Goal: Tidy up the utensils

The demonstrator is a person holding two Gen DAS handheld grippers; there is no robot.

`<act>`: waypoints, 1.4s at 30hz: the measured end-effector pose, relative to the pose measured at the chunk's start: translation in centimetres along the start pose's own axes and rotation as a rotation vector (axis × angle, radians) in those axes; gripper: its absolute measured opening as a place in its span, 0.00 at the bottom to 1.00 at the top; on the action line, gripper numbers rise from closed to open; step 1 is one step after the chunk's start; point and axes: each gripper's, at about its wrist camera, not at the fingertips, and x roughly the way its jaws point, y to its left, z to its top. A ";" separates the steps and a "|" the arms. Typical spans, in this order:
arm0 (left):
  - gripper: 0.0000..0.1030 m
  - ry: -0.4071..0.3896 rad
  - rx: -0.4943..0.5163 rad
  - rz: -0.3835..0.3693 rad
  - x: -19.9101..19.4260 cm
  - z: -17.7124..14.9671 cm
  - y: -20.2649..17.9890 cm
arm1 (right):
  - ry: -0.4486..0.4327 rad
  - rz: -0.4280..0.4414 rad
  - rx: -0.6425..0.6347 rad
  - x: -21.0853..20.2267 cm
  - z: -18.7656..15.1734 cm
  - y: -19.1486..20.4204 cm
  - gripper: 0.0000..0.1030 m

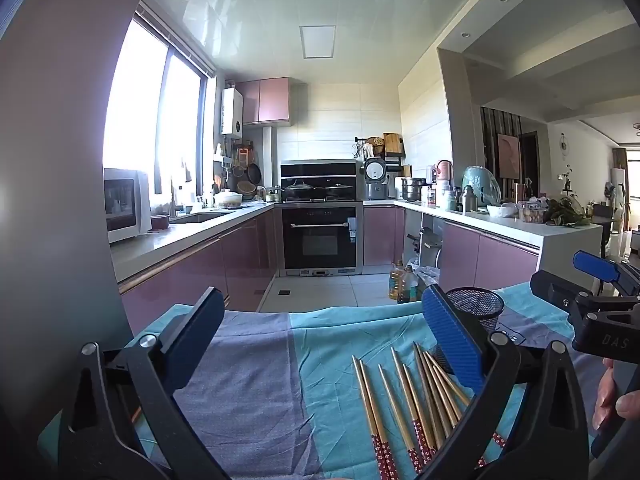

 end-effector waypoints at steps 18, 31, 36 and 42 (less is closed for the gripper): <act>0.95 -0.001 0.001 -0.003 -0.1 0.0 -0.2 | -0.005 0.000 0.000 -0.2 0.2 0.1 0.94; 0.95 0.003 -0.004 -0.003 -0.1 0.1 -0.3 | 0.000 0.003 0.002 0.0 0.0 -0.2 0.94; 0.95 -0.004 -0.003 -0.005 -0.2 0.1 -0.3 | -0.001 0.002 0.001 0.0 0.0 -0.2 0.94; 0.95 -0.009 -0.003 -0.005 -0.3 0.1 -0.4 | 0.000 0.002 0.001 0.0 0.0 -0.1 0.94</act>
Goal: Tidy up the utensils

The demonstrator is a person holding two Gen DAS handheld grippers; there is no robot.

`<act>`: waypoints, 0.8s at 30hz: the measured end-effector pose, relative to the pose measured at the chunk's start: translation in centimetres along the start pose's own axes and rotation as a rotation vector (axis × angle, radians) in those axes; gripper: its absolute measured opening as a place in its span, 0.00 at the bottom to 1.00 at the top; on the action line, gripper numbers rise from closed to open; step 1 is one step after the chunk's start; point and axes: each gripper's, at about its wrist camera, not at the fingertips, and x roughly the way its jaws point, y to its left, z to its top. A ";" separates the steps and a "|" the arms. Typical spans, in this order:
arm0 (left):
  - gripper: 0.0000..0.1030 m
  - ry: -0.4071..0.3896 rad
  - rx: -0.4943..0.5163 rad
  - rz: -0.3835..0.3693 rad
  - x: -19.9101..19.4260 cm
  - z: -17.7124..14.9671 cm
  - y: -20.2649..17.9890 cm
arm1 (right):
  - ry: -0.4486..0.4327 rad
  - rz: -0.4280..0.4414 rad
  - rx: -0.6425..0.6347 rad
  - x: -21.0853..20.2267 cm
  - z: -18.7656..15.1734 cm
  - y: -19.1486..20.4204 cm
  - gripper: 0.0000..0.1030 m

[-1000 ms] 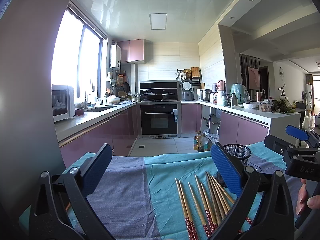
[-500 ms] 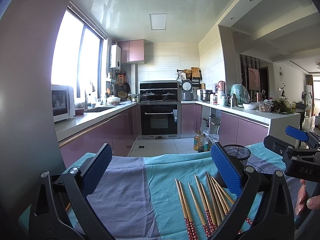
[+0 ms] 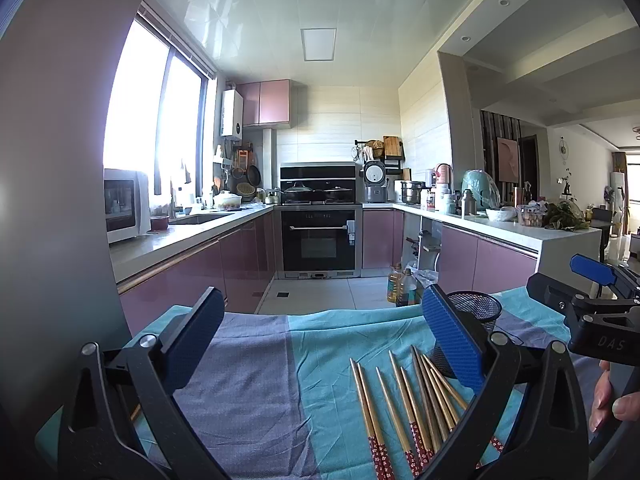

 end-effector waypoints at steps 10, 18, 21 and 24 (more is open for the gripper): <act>0.95 -0.004 0.000 -0.001 0.0 0.1 0.0 | -0.010 -0.002 -0.001 0.0 0.2 0.4 0.94; 0.95 -0.005 0.000 0.000 0.0 0.1 0.0 | -0.009 -0.002 -0.001 0.3 0.3 0.6 0.94; 0.95 -0.005 0.002 -0.001 0.1 0.0 0.0 | -0.006 -0.002 0.003 -0.1 0.2 -0.3 0.94; 0.95 -0.005 0.000 -0.004 0.2 0.1 -0.1 | -0.012 -0.002 -0.001 -0.2 0.3 -0.3 0.94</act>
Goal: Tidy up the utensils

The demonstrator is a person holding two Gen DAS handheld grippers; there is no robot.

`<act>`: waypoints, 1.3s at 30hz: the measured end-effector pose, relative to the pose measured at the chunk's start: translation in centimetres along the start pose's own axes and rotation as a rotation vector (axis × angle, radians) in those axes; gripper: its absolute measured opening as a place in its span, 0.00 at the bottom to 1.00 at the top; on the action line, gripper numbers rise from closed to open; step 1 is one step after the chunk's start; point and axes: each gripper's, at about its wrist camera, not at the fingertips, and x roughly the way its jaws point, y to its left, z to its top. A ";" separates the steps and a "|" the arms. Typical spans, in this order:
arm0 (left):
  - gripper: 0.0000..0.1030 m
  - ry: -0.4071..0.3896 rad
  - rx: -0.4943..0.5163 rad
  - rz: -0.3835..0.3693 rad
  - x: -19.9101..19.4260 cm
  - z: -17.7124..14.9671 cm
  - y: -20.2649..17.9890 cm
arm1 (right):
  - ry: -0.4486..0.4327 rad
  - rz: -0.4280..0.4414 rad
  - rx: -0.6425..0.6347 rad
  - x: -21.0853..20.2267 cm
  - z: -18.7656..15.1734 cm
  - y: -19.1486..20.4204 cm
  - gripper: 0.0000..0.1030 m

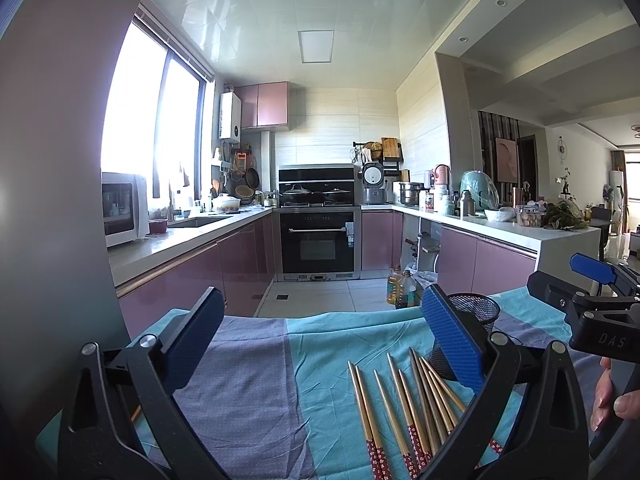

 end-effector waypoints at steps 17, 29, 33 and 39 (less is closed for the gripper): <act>0.95 0.009 0.004 -0.004 0.4 -0.4 -0.1 | -0.005 0.005 -0.008 0.1 0.2 -0.3 0.94; 0.95 0.271 0.064 -0.118 5.7 -3.4 0.4 | 0.279 0.093 0.011 4.7 -3.3 -0.7 0.94; 0.94 0.408 0.114 -0.128 8.5 -5.5 0.1 | 0.429 0.118 -0.003 6.8 -5.6 0.1 0.84; 0.81 0.548 0.150 -0.172 11.7 -8.5 -0.5 | 0.635 0.127 -0.044 9.5 -8.6 0.5 0.62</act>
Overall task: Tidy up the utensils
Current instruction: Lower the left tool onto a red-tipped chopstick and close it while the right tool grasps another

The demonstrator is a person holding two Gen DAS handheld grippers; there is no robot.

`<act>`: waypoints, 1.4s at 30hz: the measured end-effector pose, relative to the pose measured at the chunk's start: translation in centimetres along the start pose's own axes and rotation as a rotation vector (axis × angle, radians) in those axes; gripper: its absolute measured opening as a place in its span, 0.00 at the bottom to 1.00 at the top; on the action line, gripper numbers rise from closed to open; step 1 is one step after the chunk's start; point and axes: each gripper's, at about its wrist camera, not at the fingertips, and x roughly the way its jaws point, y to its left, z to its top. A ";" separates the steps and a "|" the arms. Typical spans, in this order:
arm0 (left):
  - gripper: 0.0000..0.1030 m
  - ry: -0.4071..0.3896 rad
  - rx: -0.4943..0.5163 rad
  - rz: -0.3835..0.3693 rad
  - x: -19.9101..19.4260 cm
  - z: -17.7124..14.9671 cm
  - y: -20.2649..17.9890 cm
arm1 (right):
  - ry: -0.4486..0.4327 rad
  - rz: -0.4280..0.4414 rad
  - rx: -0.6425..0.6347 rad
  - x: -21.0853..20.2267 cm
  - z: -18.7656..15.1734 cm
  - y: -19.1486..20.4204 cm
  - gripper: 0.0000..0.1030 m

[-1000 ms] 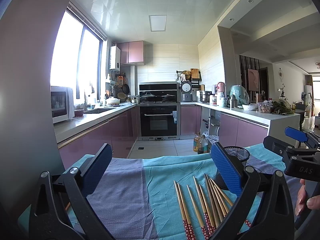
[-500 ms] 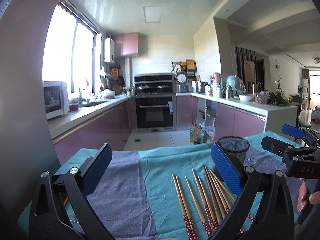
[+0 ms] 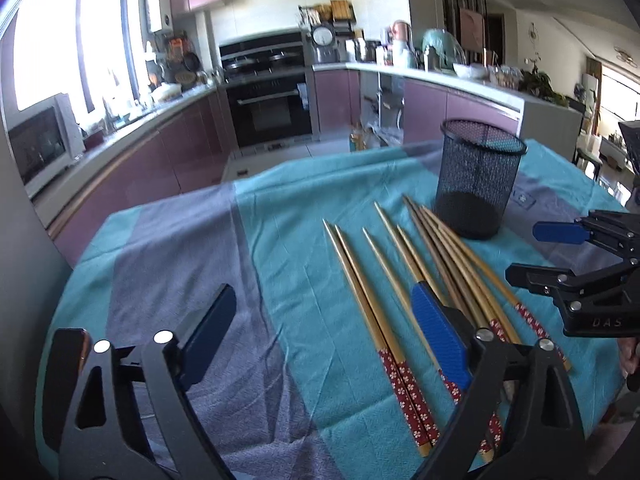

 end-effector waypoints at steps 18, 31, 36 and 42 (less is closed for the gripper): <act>0.57 0.187 0.013 -0.073 6.5 0.1 0.0 | 0.111 -0.018 -0.031 3.1 1.0 -0.4 0.42; 0.11 0.241 -0.042 -0.128 9.0 1.4 -0.5 | 0.119 0.054 -0.009 3.8 2.2 -0.4 0.08; 0.08 0.239 -0.093 -0.139 8.7 1.5 -0.2 | 0.099 0.074 0.004 2.8 2.1 -0.8 0.06; 0.08 0.179 -0.112 -0.163 5.9 2.4 0.7 | 0.033 0.141 0.003 -0.1 2.6 -1.3 0.06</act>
